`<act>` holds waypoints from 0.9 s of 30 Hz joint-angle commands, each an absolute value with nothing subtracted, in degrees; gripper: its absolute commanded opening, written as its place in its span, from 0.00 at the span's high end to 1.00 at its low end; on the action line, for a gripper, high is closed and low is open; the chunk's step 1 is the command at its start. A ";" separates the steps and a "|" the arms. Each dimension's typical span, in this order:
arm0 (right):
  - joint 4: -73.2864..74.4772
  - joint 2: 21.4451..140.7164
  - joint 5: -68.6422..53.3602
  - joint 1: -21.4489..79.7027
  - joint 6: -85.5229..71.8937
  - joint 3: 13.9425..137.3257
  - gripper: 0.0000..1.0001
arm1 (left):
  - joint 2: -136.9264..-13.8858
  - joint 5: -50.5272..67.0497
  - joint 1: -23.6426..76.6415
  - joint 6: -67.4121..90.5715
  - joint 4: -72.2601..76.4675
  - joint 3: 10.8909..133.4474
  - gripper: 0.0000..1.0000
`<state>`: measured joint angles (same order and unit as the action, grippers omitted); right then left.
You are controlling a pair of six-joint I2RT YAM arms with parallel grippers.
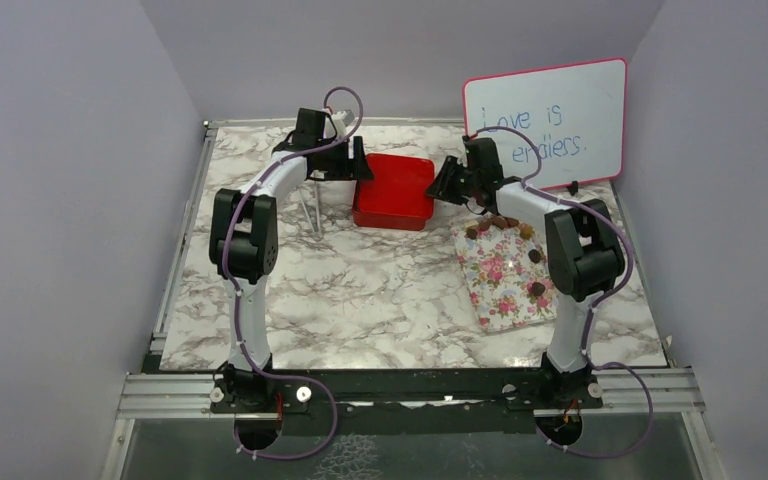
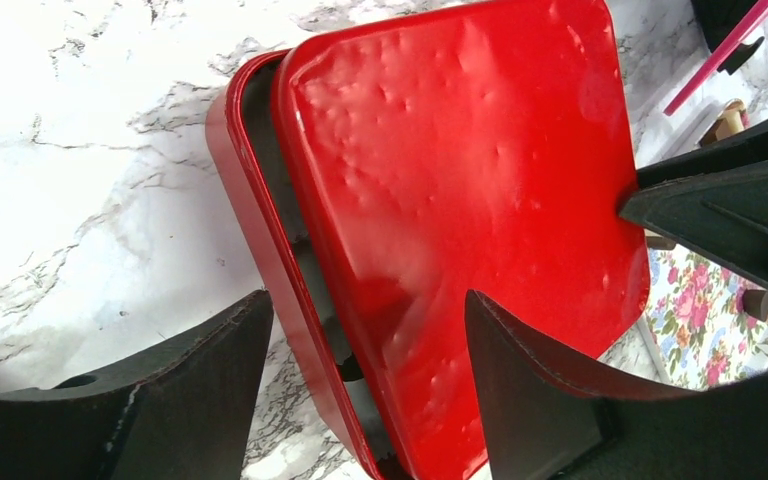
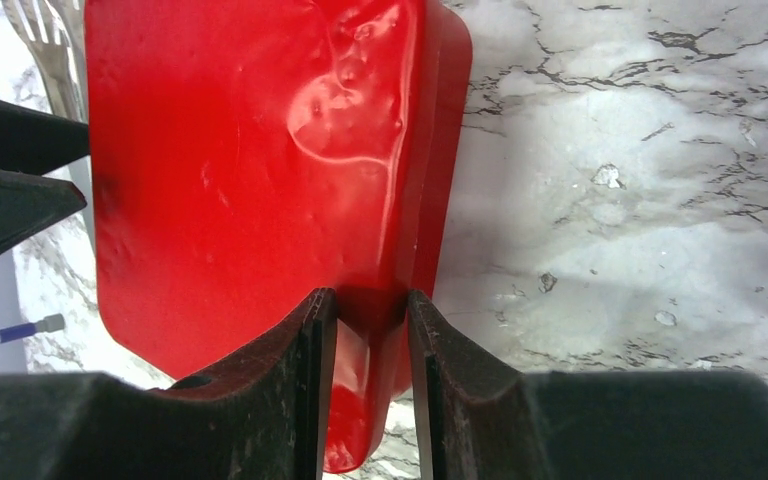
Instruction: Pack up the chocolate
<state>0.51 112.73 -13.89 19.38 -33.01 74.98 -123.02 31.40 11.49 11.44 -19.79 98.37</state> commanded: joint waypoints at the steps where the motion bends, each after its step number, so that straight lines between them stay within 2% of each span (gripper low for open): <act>1: -2.80 114.48 -15.58 19.05 -35.03 76.55 0.65 | -124.44 32.43 11.43 10.26 -19.60 99.89 0.31; 6: -4.35 114.86 -15.69 19.04 -36.39 76.37 0.68 | -124.52 29.95 11.45 10.02 -19.59 99.93 0.38; 14: -7.36 115.18 -15.75 19.01 -39.62 75.15 0.74 | -125.48 30.26 11.49 10.05 -19.60 100.02 0.42; 27: -11.57 115.78 -13.83 19.41 -43.24 71.91 0.78 | -127.18 30.31 11.45 10.38 -19.58 101.27 0.35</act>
<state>-9.13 114.45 -14.81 19.11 -42.33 72.77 -125.60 30.57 11.49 11.05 -19.77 98.98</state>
